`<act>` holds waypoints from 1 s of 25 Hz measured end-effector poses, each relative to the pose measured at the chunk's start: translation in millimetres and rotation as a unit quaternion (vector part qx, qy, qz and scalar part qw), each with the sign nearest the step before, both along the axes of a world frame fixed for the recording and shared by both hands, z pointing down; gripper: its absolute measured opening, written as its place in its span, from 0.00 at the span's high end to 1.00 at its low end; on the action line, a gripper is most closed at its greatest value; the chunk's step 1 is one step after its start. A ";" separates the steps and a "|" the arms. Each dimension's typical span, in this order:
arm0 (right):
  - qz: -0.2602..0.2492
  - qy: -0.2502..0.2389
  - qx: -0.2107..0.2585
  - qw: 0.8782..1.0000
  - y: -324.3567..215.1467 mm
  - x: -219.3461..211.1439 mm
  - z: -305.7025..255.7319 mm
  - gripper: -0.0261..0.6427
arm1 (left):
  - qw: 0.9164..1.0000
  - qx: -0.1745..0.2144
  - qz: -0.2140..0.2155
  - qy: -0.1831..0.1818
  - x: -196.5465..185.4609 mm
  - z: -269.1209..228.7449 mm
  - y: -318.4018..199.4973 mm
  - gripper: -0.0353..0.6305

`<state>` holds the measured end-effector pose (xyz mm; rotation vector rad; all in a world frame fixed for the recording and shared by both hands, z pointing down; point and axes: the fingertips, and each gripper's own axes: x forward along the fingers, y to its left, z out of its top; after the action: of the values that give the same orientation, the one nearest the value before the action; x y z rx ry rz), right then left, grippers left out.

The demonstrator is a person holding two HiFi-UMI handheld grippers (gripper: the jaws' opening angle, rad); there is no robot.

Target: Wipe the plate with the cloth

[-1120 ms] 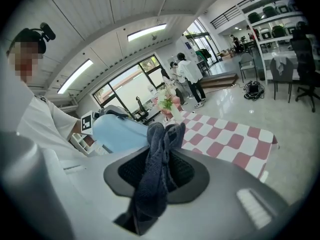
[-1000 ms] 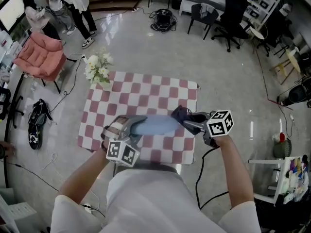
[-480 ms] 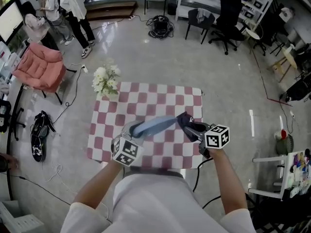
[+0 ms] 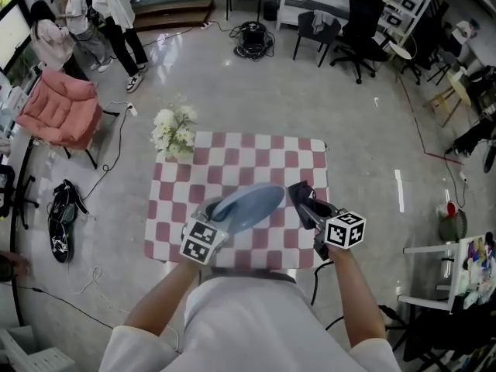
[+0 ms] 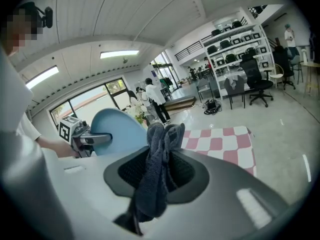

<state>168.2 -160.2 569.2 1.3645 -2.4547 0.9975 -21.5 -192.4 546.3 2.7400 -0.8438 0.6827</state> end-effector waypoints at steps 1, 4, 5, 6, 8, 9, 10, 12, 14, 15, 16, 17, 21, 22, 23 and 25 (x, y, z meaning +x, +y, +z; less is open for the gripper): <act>0.007 -0.004 0.002 1.000 -0.3 -3.3 0.5 0.81 | 1.000 -0.007 -0.004 0.008 -2.3 0.8 0.3 0.84; 0.025 -0.015 0.009 1.000 1.5 -14.4 2.9 0.81 | 0.999 -0.033 -0.027 0.030 -10.4 5.2 2.0 0.84; 0.029 -0.014 0.012 0.999 2.7 -17.4 4.2 0.81 | 0.998 -0.043 -0.035 0.037 -13.4 7.6 3.0 0.84; 0.033 -0.012 0.015 0.999 4.1 -19.9 5.6 0.81 | 0.997 -0.053 -0.042 0.044 -16.4 10.3 4.0 0.84; 0.037 -0.003 0.020 0.999 6.6 -23.3 7.8 0.82 | 0.994 -0.074 -0.053 0.059 -22.2 15.6 5.6 0.84; 0.038 0.004 0.023 0.999 7.6 -24.2 8.5 0.82 | 0.993 -0.083 -0.057 0.066 -25.0 17.7 5.7 0.84; 0.039 0.012 0.026 0.999 8.4 -24.4 8.9 0.82 | 0.991 -0.090 -0.060 0.072 -27.7 19.2 5.5 0.84; 0.042 0.027 0.033 0.998 9.3 -22.8 9.0 0.82 | 0.990 -0.098 -0.062 0.082 -31.9 20.0 4.3 0.84; 0.048 0.036 0.040 0.997 9.6 -19.8 7.6 0.82 | 0.988 -0.106 -0.062 0.095 -34.3 18.1 2.9 0.84; 0.052 0.039 0.044 0.997 9.5 -18.2 6.4 0.82 | 0.986 -0.112 -0.062 0.103 -35.0 16.5 2.2 0.84; 0.056 0.042 0.046 0.996 9.4 -16.9 4.8 0.82 | 0.985 -0.117 -0.062 0.110 -35.5 14.9 1.7 0.84; 0.060 0.043 0.049 0.996 9.6 -16.1 3.3 0.82 | 0.984 -0.121 -0.063 0.114 -36.2 13.6 1.5 0.84; 0.065 0.044 0.054 0.995 13.0 -17.7 -1.2 0.83 | 0.983 -0.126 -0.062 0.117 -39.2 12.2 3.2 0.84; 0.066 0.043 0.054 0.995 13.9 -18.4 -1.9 0.83 | 0.983 -0.127 -0.063 0.118 -39.9 11.8 3.5 0.84; 0.066 0.043 0.054 0.995 14.5 -18.7 -2.2 0.83 | 0.982 -0.128 -0.064 0.121 -40.4 11.2 3.7 0.84; 0.068 0.040 0.054 0.995 15.2 -18.0 -1.6 0.83 | 0.981 -0.130 -0.066 0.125 -40.7 10.7 3.5 0.84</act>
<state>150.3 -145.0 567.6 1.5925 -2.4155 0.8310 -62.2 -189.0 557.0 2.4455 -0.8062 0.3822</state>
